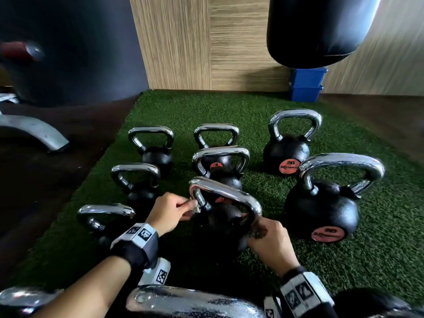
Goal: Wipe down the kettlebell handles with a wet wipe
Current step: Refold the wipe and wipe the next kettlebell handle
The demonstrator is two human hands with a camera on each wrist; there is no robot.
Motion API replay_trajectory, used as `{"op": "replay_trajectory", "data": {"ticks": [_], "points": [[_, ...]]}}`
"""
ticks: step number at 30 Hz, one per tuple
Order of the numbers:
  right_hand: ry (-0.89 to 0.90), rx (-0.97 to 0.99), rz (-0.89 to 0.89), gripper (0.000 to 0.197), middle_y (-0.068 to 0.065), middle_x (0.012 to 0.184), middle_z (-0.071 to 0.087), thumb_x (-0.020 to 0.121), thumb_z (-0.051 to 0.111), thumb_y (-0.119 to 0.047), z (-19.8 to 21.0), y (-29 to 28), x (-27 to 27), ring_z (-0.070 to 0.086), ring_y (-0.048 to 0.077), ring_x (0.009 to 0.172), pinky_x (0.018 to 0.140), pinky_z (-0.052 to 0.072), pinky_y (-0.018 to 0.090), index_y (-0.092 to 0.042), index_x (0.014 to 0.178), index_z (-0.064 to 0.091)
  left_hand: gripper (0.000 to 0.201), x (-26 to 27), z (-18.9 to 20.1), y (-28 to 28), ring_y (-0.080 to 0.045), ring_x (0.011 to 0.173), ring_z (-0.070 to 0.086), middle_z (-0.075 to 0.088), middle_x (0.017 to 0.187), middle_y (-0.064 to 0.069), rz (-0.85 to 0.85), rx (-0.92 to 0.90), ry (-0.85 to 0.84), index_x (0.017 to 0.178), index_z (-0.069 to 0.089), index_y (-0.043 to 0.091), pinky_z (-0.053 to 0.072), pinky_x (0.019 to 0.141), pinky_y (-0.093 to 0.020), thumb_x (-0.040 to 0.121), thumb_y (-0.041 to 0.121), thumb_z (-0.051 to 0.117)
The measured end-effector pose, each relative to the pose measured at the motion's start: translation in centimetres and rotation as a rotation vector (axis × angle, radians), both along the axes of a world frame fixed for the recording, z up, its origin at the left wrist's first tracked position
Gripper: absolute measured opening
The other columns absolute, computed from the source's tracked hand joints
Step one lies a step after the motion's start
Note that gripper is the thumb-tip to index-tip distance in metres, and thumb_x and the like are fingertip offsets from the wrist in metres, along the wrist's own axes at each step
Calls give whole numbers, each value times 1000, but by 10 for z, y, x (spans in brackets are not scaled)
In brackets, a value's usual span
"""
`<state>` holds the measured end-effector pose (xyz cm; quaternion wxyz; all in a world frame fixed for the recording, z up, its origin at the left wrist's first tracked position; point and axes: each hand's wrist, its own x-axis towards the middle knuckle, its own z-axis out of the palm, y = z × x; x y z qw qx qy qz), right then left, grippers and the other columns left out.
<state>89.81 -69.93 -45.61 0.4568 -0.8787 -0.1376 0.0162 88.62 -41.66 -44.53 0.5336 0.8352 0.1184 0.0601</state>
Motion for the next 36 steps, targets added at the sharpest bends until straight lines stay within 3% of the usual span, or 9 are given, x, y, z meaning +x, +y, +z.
{"op": "replay_trajectory", "data": {"ticks": [5, 9, 12, 14, 18, 24, 30, 32, 36], "points": [[-276, -127, 102, 21, -10, 71, 72, 63, 80, -7, 5, 2, -18, 65, 7, 68, 64, 46, 12, -25, 73, 76, 42, 46, 27, -20, -19, 71, 77, 76, 66, -5, -132, 344, 111, 61, 72, 8, 51, 62, -25, 92, 37, 72], [-171, -168, 233, 31, -7, 81, 73, 66, 63, -11, 19, 11, -9, 67, 11, 78, 74, 54, 24, -28, 83, 82, 39, 64, 44, -38, -22, 78, 77, 77, 72, -11, -199, 446, 169, 54, 71, 15, 48, 53, -25, 90, 30, 73], [-41, -191, 214, 21, -16, 72, 69, 77, 70, -17, 27, 11, 17, 61, -3, 66, 62, 46, 15, -34, 81, 81, 26, 62, 41, -37, -28, 92, 74, 75, 97, -27, -228, 173, 265, 81, 76, -2, 63, 83, -36, 98, 15, 66], [-51, -143, 127, 18, -10, 84, 73, 81, 76, -25, 28, 17, 31, 65, 2, 76, 68, 45, 14, -31, 96, 80, 21, 54, 38, -35, -21, 91, 71, 72, 110, -29, -236, 127, 251, 103, 73, -11, 63, 81, -29, 100, 6, 62], [176, -147, 211, 68, -2, 133, 65, 83, 76, -45, 14, 39, 44, 59, 14, 123, 107, 45, 29, -31, 145, 50, 18, 45, 36, -39, -17, 82, 77, 78, 79, -6, -206, 282, 149, 79, 80, 5, 63, 83, -32, 93, 14, 73], [240, -78, 179, 76, -8, 138, 61, 80, 77, -53, -3, 39, 48, 55, 11, 129, 99, 38, 17, -37, 148, 46, 31, 55, 52, -39, 13, 56, 63, 71, 58, 10, -60, 433, -2, 56, 68, 20, 46, 53, -10, 86, 27, 73], [246, -5, 143, 76, -12, 139, 59, 77, 79, -54, -6, 39, 45, 54, 9, 129, 98, 38, 18, -39, 145, 49, 25, 59, 48, -35, 10, 57, 64, 69, 55, 15, -120, 442, -34, 63, 70, 17, 48, 55, -13, 88, 21, 73], [252, 9, 141, 78, -10, 143, 57, 76, 80, -54, -6, 39, 43, 53, 9, 130, 100, 38, 18, -38, 145, 49, 25, 61, 53, -28, 7, 66, 69, 74, 63, 14, -145, 372, -57, 69, 77, 36, 52, 64, -12, 91, 25, 75], [250, 33, 133, 79, -9, 144, 57, 76, 80, -55, -9, 39, 42, 52, 9, 131, 101, 37, 18, -37, 146, 48, 18, 61, 50, -19, -14, 80, 77, 80, 82, -4, -196, -60, 2, 93, 83, 13, 61, 74, -21, 98, 12, 66]]}}
